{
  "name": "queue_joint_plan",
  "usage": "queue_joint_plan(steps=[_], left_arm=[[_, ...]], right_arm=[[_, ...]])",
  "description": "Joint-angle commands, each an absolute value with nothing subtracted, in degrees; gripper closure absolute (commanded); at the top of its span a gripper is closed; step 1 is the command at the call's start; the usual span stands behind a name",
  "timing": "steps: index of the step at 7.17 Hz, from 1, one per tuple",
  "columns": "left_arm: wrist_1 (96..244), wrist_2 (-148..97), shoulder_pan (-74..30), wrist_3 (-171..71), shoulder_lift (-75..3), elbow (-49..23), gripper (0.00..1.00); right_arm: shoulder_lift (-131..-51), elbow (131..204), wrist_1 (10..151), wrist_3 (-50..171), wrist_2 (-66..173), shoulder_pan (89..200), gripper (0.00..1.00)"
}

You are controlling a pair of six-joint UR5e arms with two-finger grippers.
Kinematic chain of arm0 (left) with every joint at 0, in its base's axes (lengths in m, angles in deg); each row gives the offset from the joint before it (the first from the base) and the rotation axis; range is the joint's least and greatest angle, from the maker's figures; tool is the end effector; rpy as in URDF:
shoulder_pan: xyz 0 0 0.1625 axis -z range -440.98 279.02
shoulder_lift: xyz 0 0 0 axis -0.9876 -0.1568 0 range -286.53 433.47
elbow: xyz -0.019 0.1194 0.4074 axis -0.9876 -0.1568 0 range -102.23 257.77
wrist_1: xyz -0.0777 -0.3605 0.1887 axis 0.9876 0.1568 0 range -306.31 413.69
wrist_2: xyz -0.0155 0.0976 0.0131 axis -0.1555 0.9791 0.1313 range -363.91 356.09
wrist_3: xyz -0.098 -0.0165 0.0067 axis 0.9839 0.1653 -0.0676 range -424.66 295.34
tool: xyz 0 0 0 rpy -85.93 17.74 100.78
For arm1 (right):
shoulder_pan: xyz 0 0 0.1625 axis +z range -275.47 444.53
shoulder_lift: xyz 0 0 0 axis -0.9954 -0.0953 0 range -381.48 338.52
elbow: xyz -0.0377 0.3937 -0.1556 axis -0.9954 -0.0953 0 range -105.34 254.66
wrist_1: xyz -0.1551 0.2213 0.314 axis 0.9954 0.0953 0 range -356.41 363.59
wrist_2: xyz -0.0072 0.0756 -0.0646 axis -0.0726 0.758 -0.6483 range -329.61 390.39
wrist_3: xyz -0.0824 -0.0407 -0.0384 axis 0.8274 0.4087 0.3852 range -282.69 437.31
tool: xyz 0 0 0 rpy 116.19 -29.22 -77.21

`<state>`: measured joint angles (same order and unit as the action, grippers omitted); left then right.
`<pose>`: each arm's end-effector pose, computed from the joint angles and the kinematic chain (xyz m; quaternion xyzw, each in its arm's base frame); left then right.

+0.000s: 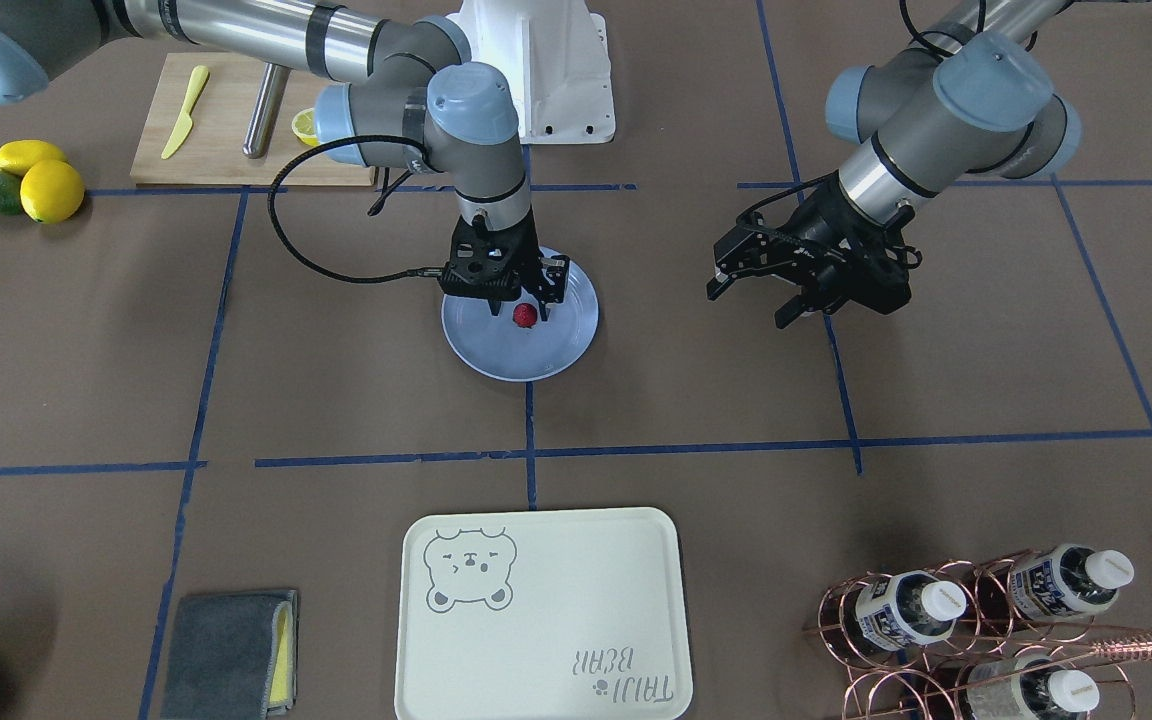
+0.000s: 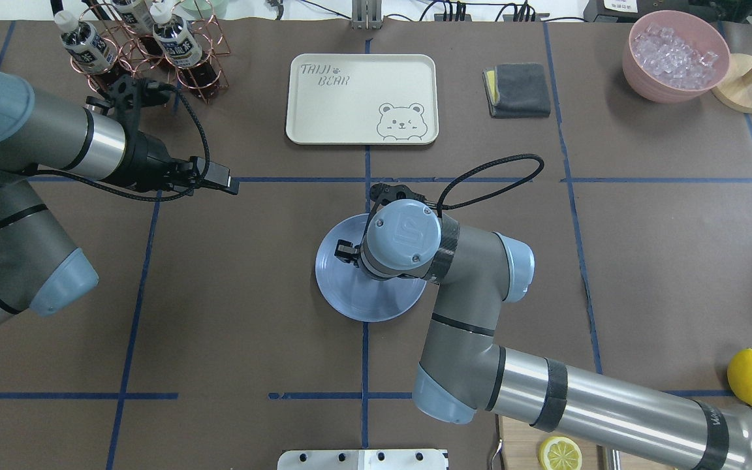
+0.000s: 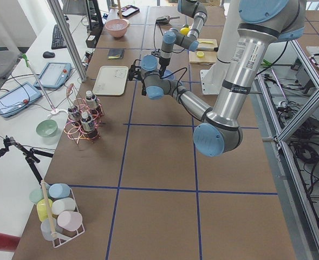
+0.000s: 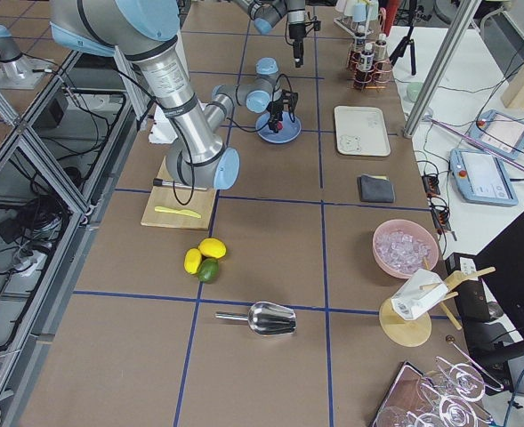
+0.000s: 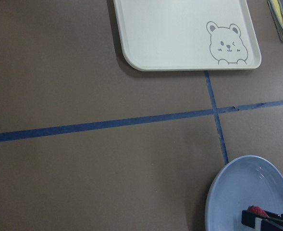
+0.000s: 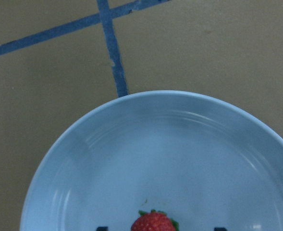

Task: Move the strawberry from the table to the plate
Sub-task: 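Open the right gripper to drop the strawberry onto the plate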

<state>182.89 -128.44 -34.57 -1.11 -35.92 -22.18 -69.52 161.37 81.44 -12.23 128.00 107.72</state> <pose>0.3552 -0.4845 0.3084 0.1220 0.5783 0.0278 0.8062 -0.6237 -0.3978 0.2186 0.0291 -0.4313 0.1497 0.8892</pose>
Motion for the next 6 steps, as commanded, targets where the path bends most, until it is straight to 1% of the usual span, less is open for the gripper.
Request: queue_joint_plan(steps=[1, 2, 3, 5, 6], left_arm=[[182.89, -128.45, -34.40, -1.20, -35.87, -22.51, 0.00], [182.81, -128.45, -32.74, -2.07, -35.26, -22.77, 0.00], [182.81, -128.54, -29.77, -7.99, -32.55, -23.39, 0.00], [182.72, -128.80, -25.20, -24.05, -25.44, -24.53, 0.00], [182.72, -128.80, -23.08, -32.23, -22.80, -24.27, 0.00]], right_arm=[[-69.38, 162.97, 83.20, -12.16, 129.08, 109.39, 0.00], [-69.73, 166.21, 86.44, -10.86, 130.48, 111.58, 0.00], [-71.30, 170.85, 90.56, -7.63, 134.50, 115.08, 0.00], [-81.98, 181.22, 91.92, 1.75, 138.05, 120.45, 0.00], [-86.56, 182.31, 91.57, 8.77, 141.10, 123.96, 0.00]])
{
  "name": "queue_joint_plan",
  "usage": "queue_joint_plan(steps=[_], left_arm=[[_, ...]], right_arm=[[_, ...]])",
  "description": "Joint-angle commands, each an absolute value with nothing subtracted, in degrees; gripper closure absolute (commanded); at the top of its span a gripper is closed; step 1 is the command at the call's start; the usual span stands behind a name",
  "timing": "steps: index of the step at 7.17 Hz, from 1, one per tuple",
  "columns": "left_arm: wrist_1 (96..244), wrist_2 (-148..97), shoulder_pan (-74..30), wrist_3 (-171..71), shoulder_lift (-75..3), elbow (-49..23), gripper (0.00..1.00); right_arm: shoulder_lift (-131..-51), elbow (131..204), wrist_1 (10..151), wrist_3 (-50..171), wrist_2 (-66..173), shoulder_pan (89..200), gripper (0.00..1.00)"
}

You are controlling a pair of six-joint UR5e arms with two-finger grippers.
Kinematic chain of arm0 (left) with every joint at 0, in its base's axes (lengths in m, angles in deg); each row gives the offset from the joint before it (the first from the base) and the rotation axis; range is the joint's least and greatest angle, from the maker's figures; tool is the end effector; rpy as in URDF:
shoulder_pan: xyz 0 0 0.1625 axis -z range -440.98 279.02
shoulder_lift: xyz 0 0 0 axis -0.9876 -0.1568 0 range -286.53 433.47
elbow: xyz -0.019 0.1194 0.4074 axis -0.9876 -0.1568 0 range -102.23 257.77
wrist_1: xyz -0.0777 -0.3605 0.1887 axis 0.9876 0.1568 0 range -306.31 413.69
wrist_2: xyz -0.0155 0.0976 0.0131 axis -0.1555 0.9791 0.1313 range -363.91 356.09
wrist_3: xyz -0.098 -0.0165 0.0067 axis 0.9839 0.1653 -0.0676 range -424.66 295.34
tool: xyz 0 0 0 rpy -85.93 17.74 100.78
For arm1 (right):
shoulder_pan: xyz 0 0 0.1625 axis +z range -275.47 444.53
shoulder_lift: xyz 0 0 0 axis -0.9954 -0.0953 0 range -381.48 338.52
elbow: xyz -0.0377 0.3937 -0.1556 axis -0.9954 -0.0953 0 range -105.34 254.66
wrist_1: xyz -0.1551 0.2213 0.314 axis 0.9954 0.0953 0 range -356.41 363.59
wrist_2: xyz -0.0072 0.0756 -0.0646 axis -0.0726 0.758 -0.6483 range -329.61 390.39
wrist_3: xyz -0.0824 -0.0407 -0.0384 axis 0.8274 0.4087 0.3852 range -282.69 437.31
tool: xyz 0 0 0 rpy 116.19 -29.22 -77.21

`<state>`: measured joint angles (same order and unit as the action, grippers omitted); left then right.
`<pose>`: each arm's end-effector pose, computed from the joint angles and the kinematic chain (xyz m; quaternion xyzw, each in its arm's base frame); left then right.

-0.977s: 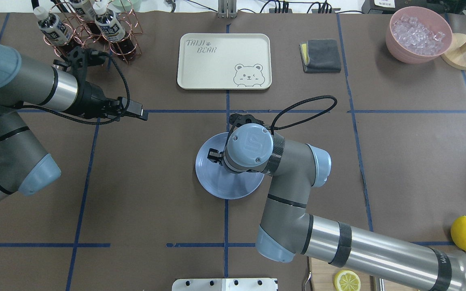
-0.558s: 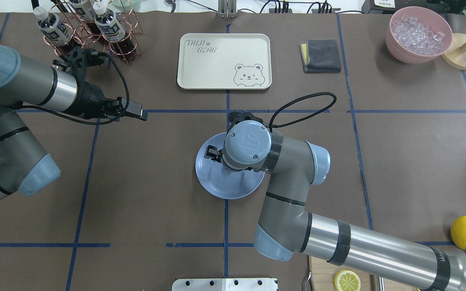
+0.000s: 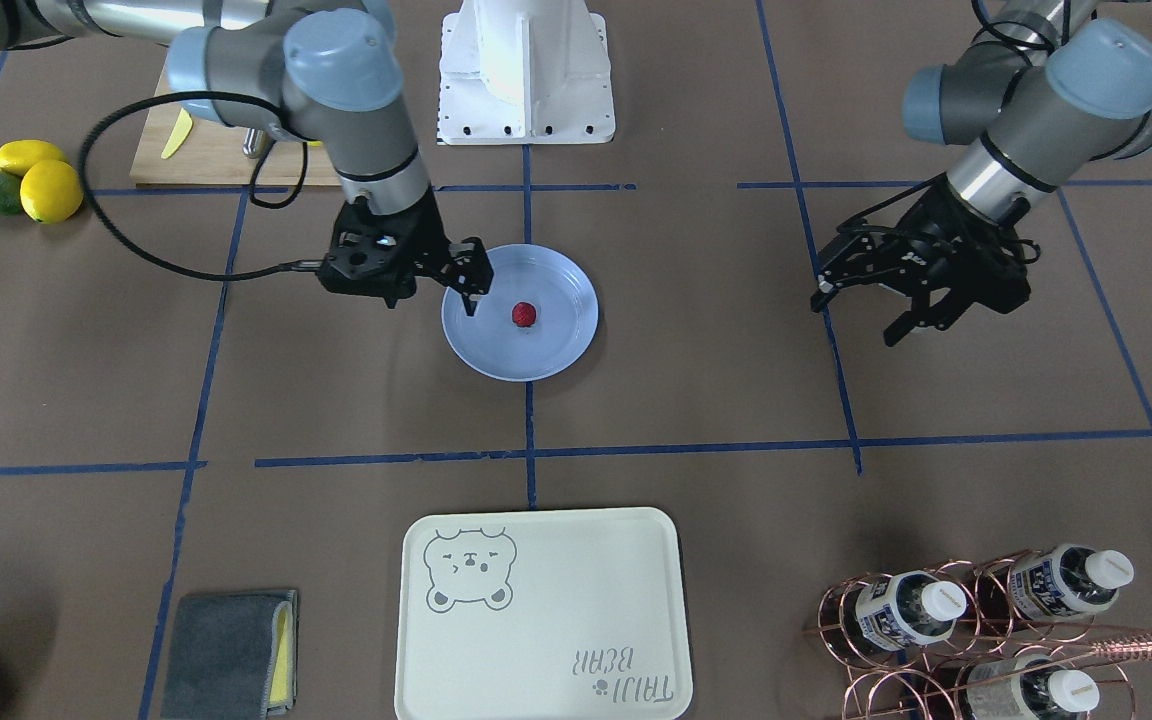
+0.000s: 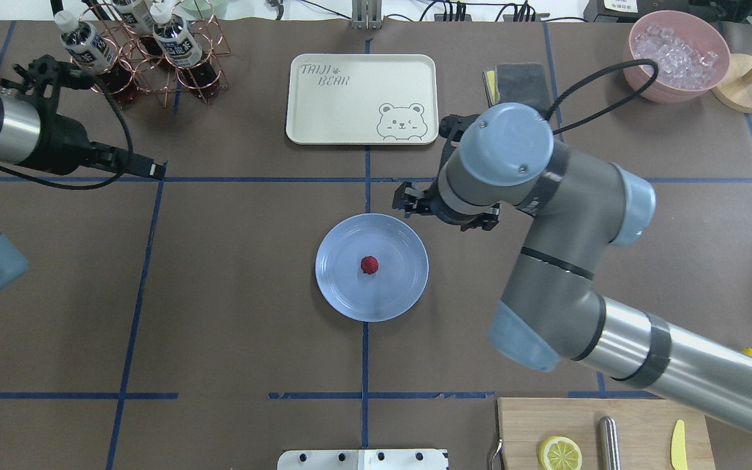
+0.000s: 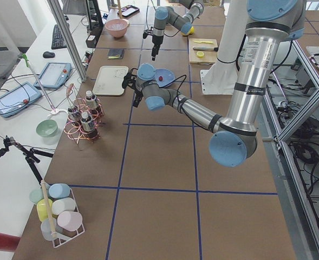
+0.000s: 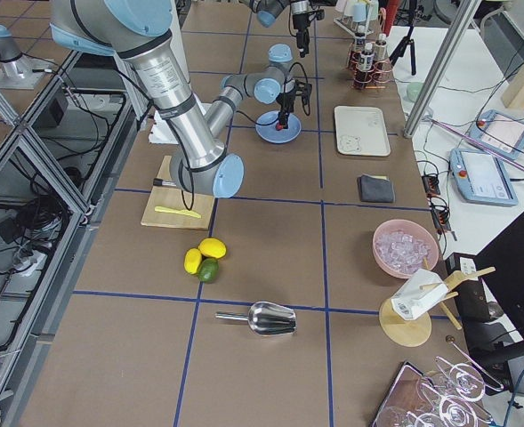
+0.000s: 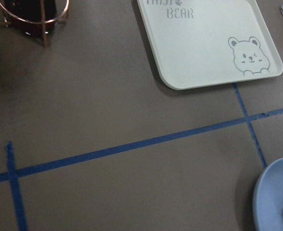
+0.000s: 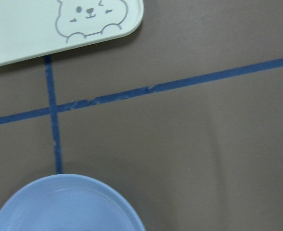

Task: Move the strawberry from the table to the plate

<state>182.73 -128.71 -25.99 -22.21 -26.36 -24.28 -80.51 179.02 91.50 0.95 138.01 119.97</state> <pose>0.2566 -0.4996 0.3877 0.2161 0.5037 0.0979 0.8307 -0.4550 -0.4504 0.2388 0.0375 -0.4197 0.1106 0.9001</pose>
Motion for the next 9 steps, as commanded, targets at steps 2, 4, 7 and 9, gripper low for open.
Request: queue_joint_plan(steps=[2, 4, 7, 9], left_arm=[[182.28, -128.89, -16.94, -44.12, -19.44, -23.31, 0.00], [178.44, -128.89, -9.64, -57.29, -18.55, -20.15, 0.00], [167.55, -132.98, 2.13, -68.52, -18.91, -17.59, 0.00], [155.81, -138.20, 9.08, -79.71, -18.73, -16.54, 0.00]], right_arm=[[-92.38, 182.68, 91.21, 21.25, 146.38, 132.04, 0.00], [-97.74, 182.50, 91.21, 33.12, 151.66, 140.30, 0.00], [-106.88, 181.80, 91.30, 53.59, 158.87, 153.31, 0.00], [-111.64, 179.35, 91.74, 67.31, 165.01, 163.49, 0.00]])
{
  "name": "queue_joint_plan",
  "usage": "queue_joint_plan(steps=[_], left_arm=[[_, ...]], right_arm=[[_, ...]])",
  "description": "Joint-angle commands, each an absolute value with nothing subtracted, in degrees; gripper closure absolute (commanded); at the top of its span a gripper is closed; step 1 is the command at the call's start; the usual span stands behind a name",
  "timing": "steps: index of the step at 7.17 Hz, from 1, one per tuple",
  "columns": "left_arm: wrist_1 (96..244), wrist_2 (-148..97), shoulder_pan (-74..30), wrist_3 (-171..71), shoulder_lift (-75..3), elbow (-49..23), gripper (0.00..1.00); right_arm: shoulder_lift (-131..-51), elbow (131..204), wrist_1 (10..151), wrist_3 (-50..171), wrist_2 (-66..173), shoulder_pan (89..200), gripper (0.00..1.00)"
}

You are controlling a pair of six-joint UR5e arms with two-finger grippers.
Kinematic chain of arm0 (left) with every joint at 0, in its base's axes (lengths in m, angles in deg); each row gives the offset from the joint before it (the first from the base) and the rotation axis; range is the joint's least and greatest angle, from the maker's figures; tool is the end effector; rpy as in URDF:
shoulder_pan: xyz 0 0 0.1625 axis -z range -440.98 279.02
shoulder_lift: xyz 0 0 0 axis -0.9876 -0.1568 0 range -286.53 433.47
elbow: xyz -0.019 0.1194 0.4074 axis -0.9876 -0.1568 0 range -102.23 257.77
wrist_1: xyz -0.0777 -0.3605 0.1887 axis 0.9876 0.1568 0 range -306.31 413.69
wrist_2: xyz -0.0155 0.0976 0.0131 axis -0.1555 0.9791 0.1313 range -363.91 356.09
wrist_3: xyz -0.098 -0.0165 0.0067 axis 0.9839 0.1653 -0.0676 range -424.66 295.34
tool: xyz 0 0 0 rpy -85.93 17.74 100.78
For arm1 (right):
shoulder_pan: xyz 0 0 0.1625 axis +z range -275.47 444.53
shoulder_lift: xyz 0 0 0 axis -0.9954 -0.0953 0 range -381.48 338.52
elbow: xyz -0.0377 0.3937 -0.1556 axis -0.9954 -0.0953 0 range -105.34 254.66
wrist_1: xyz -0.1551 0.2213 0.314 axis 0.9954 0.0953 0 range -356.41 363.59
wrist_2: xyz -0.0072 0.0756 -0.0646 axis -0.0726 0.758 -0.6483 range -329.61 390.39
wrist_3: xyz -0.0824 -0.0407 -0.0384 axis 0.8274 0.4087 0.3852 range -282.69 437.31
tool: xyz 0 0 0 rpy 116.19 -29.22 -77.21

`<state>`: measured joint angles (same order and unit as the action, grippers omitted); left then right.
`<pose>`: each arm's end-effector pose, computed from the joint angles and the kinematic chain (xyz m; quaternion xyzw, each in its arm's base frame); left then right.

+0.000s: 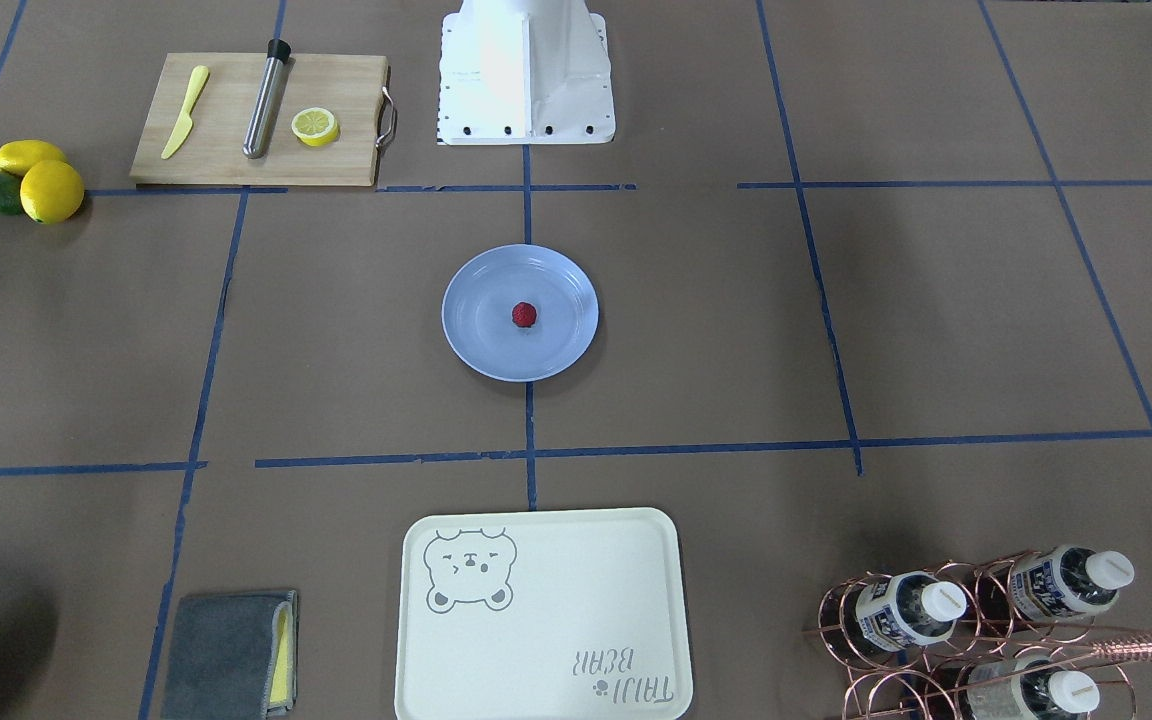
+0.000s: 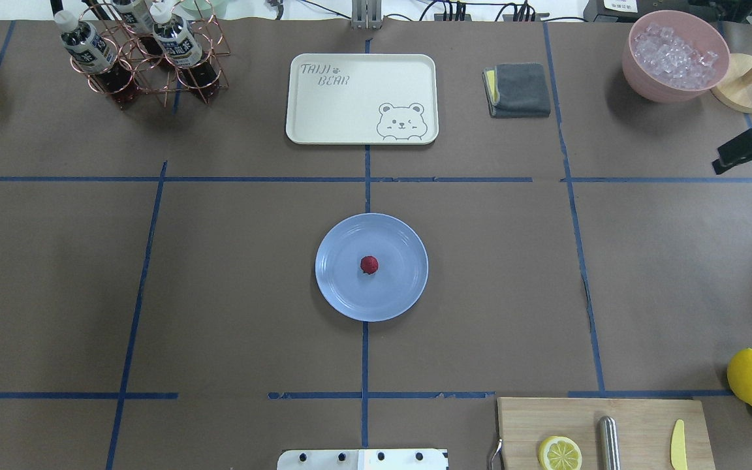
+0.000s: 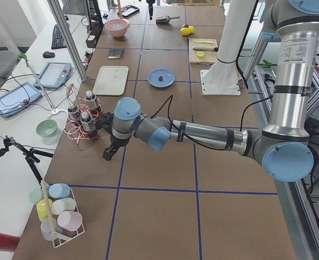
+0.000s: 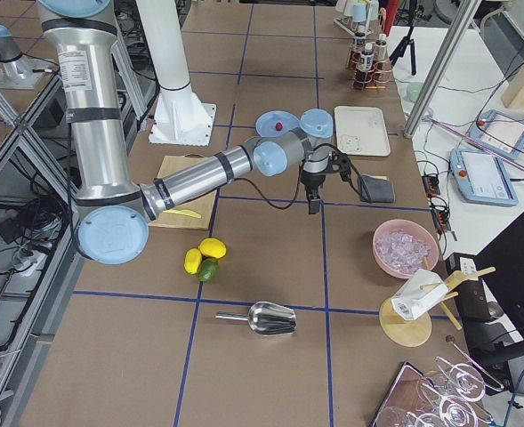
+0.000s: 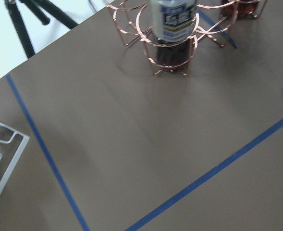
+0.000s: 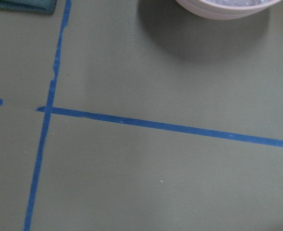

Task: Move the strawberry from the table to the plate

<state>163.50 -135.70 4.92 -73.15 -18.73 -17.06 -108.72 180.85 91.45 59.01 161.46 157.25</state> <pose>-0.0290 -0.5315 0.5604 0.2299 0.3384 0.1819 0.8942 -0.0872 -0.5086 0.4939 0.0578 -0.3807 -0.0560 0.9212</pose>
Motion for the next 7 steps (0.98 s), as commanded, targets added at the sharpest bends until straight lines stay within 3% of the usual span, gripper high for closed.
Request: queue_joint_plan(steps=[1, 5, 7], left_arm=[[150.34, -138.21, 10.07, -80.90, -18.64, -17.15, 0.00], [138.19, -138.21, 9.55, -80.30, -17.06, -21.00, 0.00], [144.00, -137.85, 9.55, -80.48, -16.01, -21.02, 0.00]], right_arm=[[-113.92, 178.20, 91.92, 73.12, 165.21, 167.98, 0.00], [-119.57, 178.02, 91.22, 76.52, 166.71, 171.54, 0.00], [-119.39, 178.19, 91.21, 76.52, 166.18, 171.54, 0.00]])
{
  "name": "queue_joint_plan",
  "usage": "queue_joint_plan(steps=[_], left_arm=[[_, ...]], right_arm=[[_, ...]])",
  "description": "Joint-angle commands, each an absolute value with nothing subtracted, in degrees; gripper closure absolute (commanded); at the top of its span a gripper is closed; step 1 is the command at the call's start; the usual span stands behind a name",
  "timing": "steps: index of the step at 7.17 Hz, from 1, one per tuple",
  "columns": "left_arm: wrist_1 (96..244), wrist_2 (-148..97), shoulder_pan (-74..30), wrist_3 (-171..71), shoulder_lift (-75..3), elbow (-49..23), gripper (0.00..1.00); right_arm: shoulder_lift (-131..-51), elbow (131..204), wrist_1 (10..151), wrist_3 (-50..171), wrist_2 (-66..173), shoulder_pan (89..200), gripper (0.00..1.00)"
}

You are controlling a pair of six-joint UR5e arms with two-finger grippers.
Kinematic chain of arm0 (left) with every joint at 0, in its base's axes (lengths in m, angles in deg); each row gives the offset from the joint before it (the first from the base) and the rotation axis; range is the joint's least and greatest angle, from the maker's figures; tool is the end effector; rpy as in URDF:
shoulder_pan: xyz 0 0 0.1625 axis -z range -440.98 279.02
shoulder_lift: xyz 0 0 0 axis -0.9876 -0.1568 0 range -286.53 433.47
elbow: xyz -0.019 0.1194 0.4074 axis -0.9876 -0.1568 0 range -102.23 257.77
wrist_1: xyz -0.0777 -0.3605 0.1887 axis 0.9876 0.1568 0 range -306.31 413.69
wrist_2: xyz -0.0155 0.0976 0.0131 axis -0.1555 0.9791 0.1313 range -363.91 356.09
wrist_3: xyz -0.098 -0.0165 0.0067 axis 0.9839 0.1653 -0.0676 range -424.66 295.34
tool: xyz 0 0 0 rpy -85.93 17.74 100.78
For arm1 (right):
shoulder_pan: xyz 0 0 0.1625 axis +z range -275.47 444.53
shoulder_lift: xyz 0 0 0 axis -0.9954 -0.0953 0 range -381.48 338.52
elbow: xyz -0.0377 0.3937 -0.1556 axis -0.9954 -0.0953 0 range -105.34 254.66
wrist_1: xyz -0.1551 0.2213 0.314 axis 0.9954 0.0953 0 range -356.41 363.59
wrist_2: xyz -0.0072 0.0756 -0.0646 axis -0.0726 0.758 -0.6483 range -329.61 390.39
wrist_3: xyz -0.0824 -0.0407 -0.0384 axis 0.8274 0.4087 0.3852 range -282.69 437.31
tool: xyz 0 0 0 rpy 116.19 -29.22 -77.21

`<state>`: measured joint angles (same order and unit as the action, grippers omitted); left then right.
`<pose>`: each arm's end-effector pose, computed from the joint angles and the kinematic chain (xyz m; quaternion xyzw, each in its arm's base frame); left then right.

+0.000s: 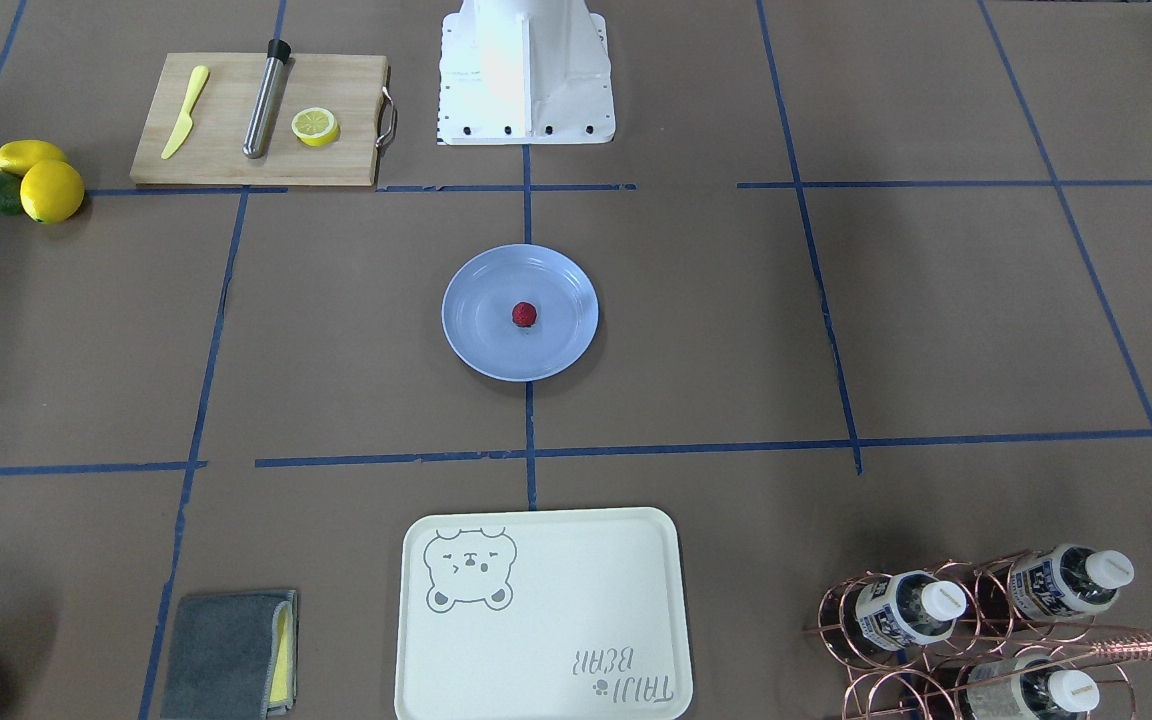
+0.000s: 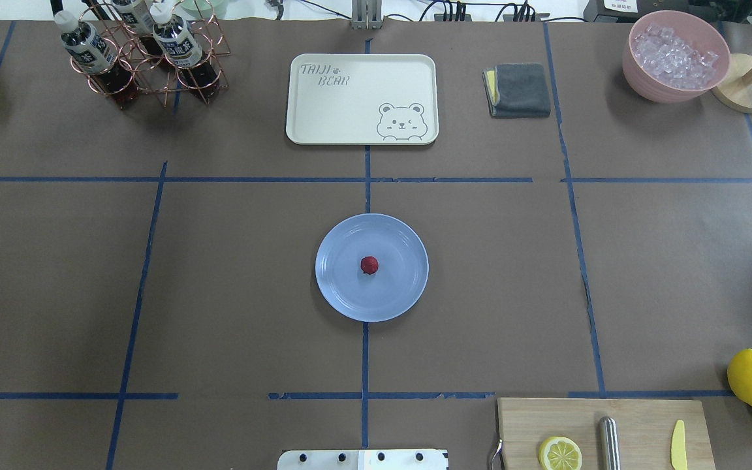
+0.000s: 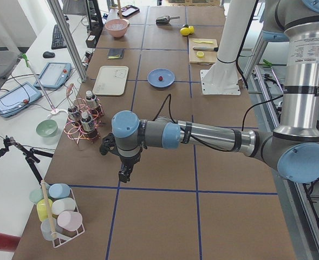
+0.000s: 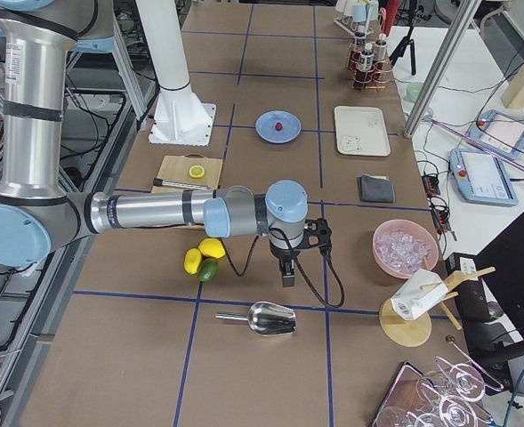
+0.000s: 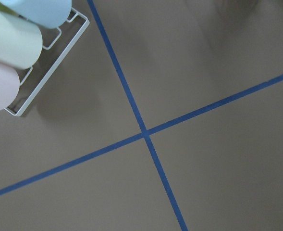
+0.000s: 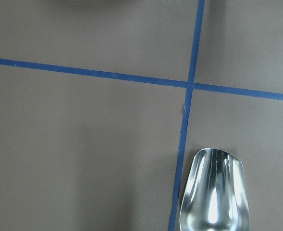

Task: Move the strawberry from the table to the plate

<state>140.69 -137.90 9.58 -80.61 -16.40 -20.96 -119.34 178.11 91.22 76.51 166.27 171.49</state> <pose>-0.0689 -0.4924 0.5904 0.0985 0.3637 0.1421 0.9153 0.0383 -0.4433 0.6002 0.0509 -0.3907 -0.0450 0.9180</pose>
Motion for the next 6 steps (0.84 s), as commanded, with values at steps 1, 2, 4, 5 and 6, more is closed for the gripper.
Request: queue_joint_plan(steps=[1, 2, 4, 5, 6], left_arm=[[146.92, -138.29, 9.55, -80.56, -15.92, -19.98, 0.00], [146.86, -138.38, 9.46, -80.65, -16.35, -19.01, 0.00], [146.59, -138.29, 9.37, -80.91, -16.53, -19.17, 0.00], [146.59, -138.21, 9.37, -81.00, -16.44, -19.87, 0.00], [146.68, -138.12, 9.37, -81.00, -16.27, -19.70, 0.00]], right_arm=[[-119.39, 178.02, 91.21, 76.08, 166.36, 171.45, 0.00], [-119.22, 177.84, 91.30, 76.51, 166.27, 171.45, 0.00], [-119.56, 178.02, 91.39, 76.52, 166.80, 171.45, 0.00], [-119.57, 178.02, 91.30, 76.43, 166.88, 171.45, 0.00], [-119.57, 176.89, 92.00, 76.17, 166.71, 171.45, 0.00]])
